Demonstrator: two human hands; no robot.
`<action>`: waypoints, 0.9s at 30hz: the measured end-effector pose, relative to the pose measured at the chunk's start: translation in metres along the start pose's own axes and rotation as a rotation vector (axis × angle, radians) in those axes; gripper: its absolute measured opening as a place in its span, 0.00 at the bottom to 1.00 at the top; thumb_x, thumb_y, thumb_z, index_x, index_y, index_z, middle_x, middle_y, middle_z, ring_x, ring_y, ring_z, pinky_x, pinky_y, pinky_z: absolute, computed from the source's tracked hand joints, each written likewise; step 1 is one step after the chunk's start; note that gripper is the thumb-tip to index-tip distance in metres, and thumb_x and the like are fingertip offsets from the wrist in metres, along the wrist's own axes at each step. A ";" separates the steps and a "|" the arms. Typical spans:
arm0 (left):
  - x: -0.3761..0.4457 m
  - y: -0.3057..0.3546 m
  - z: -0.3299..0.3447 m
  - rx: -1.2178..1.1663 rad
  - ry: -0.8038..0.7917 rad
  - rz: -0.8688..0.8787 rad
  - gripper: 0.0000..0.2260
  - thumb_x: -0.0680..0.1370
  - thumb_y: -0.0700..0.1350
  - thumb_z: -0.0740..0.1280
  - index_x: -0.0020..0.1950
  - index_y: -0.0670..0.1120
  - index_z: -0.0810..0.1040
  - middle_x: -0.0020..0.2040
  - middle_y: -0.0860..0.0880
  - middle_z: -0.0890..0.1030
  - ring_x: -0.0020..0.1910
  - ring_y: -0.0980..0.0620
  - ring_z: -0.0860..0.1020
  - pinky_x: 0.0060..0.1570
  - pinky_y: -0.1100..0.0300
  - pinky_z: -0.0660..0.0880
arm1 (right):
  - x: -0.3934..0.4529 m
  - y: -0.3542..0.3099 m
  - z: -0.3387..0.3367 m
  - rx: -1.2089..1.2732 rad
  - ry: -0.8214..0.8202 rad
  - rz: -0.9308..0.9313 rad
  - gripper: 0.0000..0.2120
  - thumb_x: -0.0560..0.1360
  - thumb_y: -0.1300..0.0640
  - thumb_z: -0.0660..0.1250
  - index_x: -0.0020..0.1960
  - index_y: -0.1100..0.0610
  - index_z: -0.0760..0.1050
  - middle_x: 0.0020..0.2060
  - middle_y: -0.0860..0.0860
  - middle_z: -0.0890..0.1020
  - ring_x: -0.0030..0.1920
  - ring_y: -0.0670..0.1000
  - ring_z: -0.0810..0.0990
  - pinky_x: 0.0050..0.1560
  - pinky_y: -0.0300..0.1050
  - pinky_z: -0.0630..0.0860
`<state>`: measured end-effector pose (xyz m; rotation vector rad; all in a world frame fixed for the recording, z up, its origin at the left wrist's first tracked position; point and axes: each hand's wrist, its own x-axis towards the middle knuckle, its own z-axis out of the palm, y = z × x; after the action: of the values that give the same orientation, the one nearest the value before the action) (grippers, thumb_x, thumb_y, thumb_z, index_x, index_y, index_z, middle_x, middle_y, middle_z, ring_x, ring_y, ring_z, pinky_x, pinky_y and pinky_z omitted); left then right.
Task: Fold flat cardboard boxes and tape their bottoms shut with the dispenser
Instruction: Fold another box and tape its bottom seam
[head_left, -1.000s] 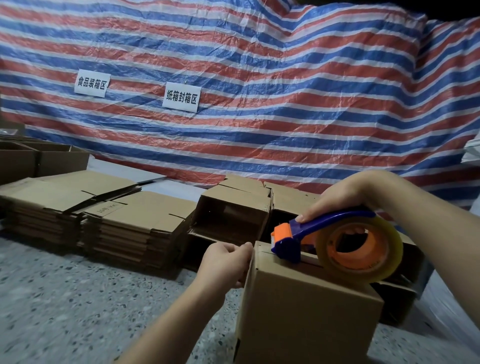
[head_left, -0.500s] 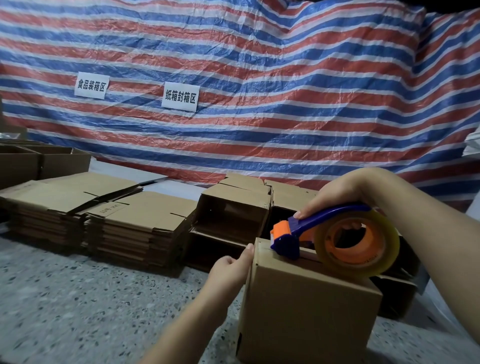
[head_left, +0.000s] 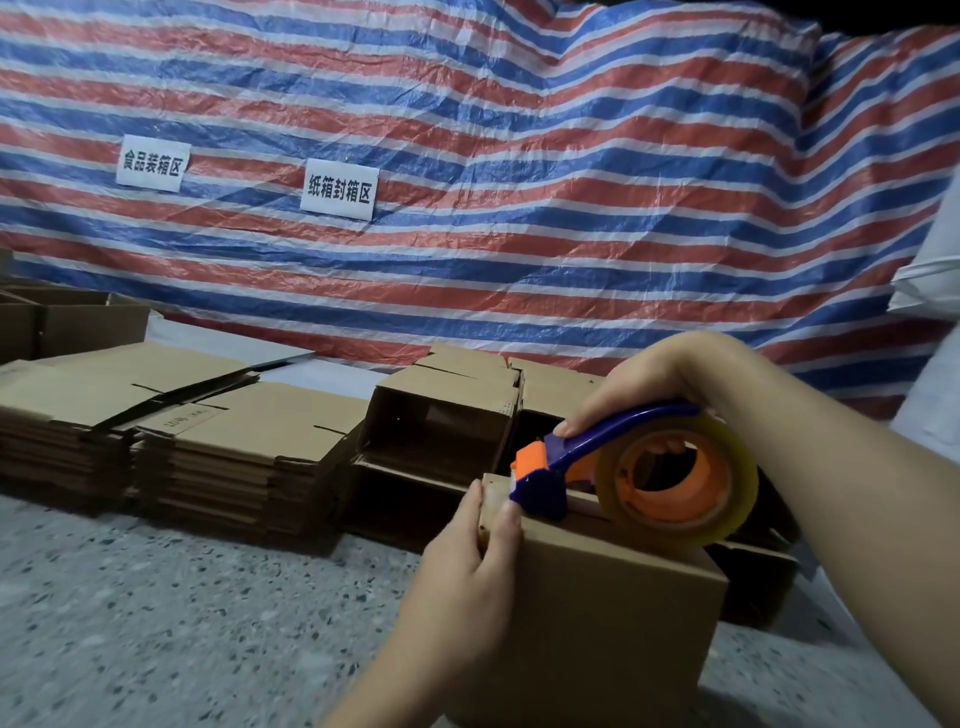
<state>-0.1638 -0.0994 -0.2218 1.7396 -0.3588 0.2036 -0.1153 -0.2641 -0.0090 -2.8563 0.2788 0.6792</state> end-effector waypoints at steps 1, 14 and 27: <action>0.001 0.001 -0.003 0.057 -0.005 0.003 0.37 0.73 0.72 0.50 0.80 0.59 0.53 0.77 0.57 0.63 0.73 0.59 0.63 0.67 0.60 0.61 | 0.000 0.001 0.000 0.002 -0.003 0.000 0.37 0.60 0.32 0.74 0.59 0.55 0.78 0.44 0.53 0.88 0.40 0.49 0.86 0.40 0.41 0.81; 0.013 0.021 -0.029 0.932 0.035 0.338 0.23 0.81 0.61 0.47 0.75 0.62 0.65 0.76 0.61 0.64 0.78 0.57 0.56 0.71 0.59 0.60 | -0.012 0.023 -0.017 -0.101 -0.007 0.118 0.42 0.57 0.30 0.75 0.61 0.57 0.78 0.43 0.53 0.87 0.39 0.50 0.86 0.37 0.41 0.81; 0.023 0.061 -0.006 1.329 -0.310 0.299 0.40 0.76 0.72 0.41 0.80 0.47 0.54 0.81 0.46 0.53 0.79 0.47 0.52 0.77 0.47 0.52 | -0.014 0.082 -0.002 -0.046 0.011 0.228 0.46 0.54 0.27 0.74 0.61 0.57 0.78 0.45 0.54 0.87 0.42 0.51 0.86 0.43 0.41 0.81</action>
<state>-0.1634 -0.1062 -0.1566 3.0371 -0.8246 0.4513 -0.1450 -0.3419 -0.0125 -2.8997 0.6058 0.7179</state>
